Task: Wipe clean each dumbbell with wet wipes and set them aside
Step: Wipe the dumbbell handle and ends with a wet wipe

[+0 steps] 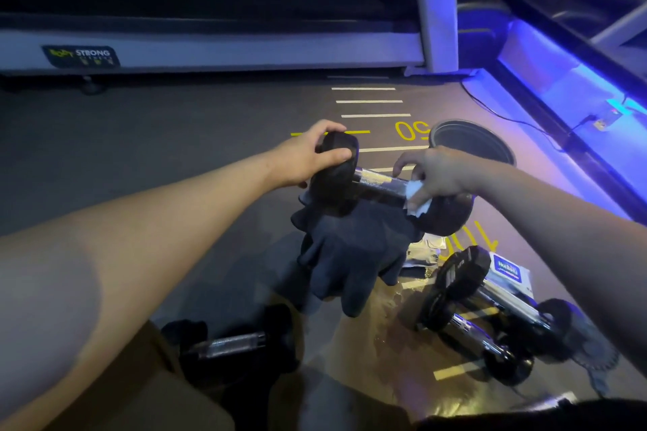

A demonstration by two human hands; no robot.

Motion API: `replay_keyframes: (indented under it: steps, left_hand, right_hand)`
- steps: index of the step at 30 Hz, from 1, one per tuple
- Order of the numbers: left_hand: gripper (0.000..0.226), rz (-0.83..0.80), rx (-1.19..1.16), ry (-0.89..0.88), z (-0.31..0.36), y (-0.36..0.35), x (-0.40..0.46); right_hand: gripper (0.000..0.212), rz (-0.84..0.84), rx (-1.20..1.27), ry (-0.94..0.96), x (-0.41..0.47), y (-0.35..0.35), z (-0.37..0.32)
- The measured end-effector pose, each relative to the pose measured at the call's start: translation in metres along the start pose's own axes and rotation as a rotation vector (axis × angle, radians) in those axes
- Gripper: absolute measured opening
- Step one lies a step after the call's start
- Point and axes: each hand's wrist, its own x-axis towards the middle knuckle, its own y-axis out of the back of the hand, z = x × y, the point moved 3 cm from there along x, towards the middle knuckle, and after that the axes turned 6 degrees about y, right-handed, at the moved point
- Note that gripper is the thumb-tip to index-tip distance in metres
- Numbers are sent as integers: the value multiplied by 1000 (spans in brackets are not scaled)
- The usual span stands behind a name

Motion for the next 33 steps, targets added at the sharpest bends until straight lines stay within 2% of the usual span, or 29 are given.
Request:
replay_keyframes:
  steps: [4, 9, 12, 15, 19, 23, 27, 30, 33]
  left_hand:
    - [44, 0, 9, 4, -1, 1, 0]
    - [45, -14, 29, 0, -1, 4, -1]
    - [44, -15, 13, 9, 0, 3, -2]
    - [44, 0, 13, 3, 0, 2, -2]
    - [46, 11, 31, -9, 1, 1, -2]
    - [47, 7, 62, -21, 1, 1, -2]
    - [48, 11, 69, -18, 2, 2, -3]
    - [47, 17, 58, -6, 1, 1, -2]
    - [45, 8, 42, 0, 0, 1, -1]
  right_hand:
    - [75, 100, -127, 12, -2, -5, -1]
    - [75, 411, -470, -84, -17, -38, -7]
    - [68, 584, -530, -65, -23, -48, -13]
    - [80, 438, -461, -94, -22, -41, -14]
    - [94, 259, -167, -87, -16, -18, -7]
    - [95, 43, -29, -76, -6, -2, -2]
    - [89, -70, 79, -30, 0, 4, 0]
    - [90, -44, -22, -50, 1, 2, -3]
    - [81, 119, -360, -74, -2, -16, -5]
